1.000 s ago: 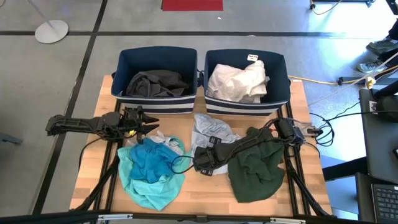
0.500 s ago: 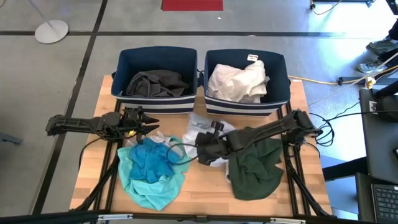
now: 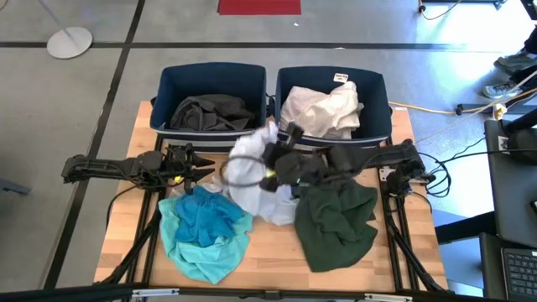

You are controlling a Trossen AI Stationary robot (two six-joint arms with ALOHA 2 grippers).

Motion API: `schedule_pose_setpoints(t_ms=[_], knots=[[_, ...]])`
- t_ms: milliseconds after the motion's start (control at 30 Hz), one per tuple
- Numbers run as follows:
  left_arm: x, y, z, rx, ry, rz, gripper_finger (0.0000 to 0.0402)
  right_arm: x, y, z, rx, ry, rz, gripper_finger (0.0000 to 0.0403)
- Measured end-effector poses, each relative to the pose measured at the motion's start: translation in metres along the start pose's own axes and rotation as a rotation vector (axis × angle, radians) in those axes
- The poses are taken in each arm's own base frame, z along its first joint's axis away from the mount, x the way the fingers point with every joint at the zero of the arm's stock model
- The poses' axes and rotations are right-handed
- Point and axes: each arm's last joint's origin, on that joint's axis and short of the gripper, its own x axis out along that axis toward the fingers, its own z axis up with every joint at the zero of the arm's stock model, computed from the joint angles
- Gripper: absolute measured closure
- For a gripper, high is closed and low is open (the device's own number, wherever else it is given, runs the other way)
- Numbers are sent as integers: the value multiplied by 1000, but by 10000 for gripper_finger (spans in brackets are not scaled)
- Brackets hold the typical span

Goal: Sort clothes
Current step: Put the blue patterned shirt into the left blue laundry bin

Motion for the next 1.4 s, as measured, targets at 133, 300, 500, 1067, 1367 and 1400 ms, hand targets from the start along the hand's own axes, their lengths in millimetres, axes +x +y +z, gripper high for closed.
schedule_pose_setpoints(t_ms=[133,300,500,1067,1367,1400], knots=[[0,0,0,-1,0,-1,276,-3,-25,22,-6,-96,-40,373],[0,0,0,-7,0,-1,276,0,-55,48,-13,-258,-119,373],[0,0,0,-13,1,-4,276,8,-96,77,-6,-542,-187,373],[0,0,0,-21,2,-7,276,96,-223,68,218,-974,-213,372],[0,0,0,-20,2,-7,276,204,-191,13,228,-572,-52,369],[0,0,0,-20,2,-7,276,212,-187,8,227,-540,-21,365]])
